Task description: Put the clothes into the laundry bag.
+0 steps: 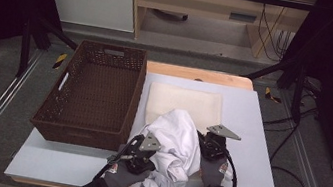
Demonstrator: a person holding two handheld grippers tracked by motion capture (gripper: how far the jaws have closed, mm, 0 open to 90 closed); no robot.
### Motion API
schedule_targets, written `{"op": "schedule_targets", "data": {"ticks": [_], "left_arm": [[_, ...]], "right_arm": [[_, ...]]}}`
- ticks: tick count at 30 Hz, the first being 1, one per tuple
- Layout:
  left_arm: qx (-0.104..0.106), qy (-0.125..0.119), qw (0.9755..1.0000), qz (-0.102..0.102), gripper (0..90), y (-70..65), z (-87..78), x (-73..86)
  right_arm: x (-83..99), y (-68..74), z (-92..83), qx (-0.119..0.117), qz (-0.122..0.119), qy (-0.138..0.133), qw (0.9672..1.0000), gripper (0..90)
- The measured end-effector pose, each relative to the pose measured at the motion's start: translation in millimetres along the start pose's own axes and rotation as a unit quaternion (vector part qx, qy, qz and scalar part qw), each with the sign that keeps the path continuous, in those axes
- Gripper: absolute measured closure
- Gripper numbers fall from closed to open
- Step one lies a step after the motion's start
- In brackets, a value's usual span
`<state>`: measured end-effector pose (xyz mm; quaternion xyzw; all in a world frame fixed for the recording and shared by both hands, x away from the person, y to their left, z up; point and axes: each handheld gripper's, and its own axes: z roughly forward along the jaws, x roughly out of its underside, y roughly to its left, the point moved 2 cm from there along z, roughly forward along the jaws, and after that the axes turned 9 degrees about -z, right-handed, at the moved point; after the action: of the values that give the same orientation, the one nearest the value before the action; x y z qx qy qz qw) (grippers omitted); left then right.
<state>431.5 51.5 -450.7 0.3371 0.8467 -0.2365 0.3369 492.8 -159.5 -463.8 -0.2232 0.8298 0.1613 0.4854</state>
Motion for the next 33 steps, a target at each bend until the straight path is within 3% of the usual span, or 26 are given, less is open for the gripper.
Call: {"op": "schedule_targets", "data": {"ticks": [5,8,12,15,18,21,24,26,29,33], "left_arm": [[-0.021,0.018,0.9994,0.019,74.4,0.3,21.8,5.8],[-0.034,0.019,0.9986,0.035,72.0,-3.0,25.5,6.9],[-0.02,0.007,0.9993,0.032,66.0,-1.5,22.5,8.3],[-0.004,-0.007,0.9996,0.029,44.3,-1.7,10.1,6.7],[0.011,-0.025,0.9994,0.02,28.9,-0.6,-9.9,2.6],[0.02,-0.051,0.9984,0.014,24.0,2.3,-33.8,-4.5],[0.007,-0.077,0.997,0.004,23.2,8.6,-47.3,-13.2],[-0.009,-0.075,0.9971,0.0,22.3,14.5,-42.6,-17.8],[-0.033,-0.061,0.9975,-0.01,17.9,23.7,-22.0,-20.8],[-0.023,-0.047,0.9981,-0.034,9.2,33.2,5.1,-20.4]], "right_arm": [[-0.4,2.4,0.1,-0.003,-0.002,-0.001,1.0,87.8],[-0.2,3.1,0.5,-0.003,-0.002,0.0,1.0,87.8],[0.1,3.2,0.2,-0.002,-0.004,0.0,1.0,87.8],[0.1,2.6,-0.2,0.0,-0.005,0.0,1.0,87.7],[0.2,2.0,-0.4,0.001,-0.004,0.001,1.0,87.7],[0.0,2.6,-0.8,0.001,-0.003,0.0,1.0,87.8],[-0.2,2.6,-0.7,0.0,-0.004,-0.001,1.0,87.8],[-0.3,2.7,-1.2,0.0,-0.006,0.0,1.0,87.8],[-0.6,3.5,-1.9,-0.001,-0.005,-0.001,1.0,87.7],[-0.6,4.2,-2.1,-0.003,-0.007,-0.001,1.0,87.8]]}}
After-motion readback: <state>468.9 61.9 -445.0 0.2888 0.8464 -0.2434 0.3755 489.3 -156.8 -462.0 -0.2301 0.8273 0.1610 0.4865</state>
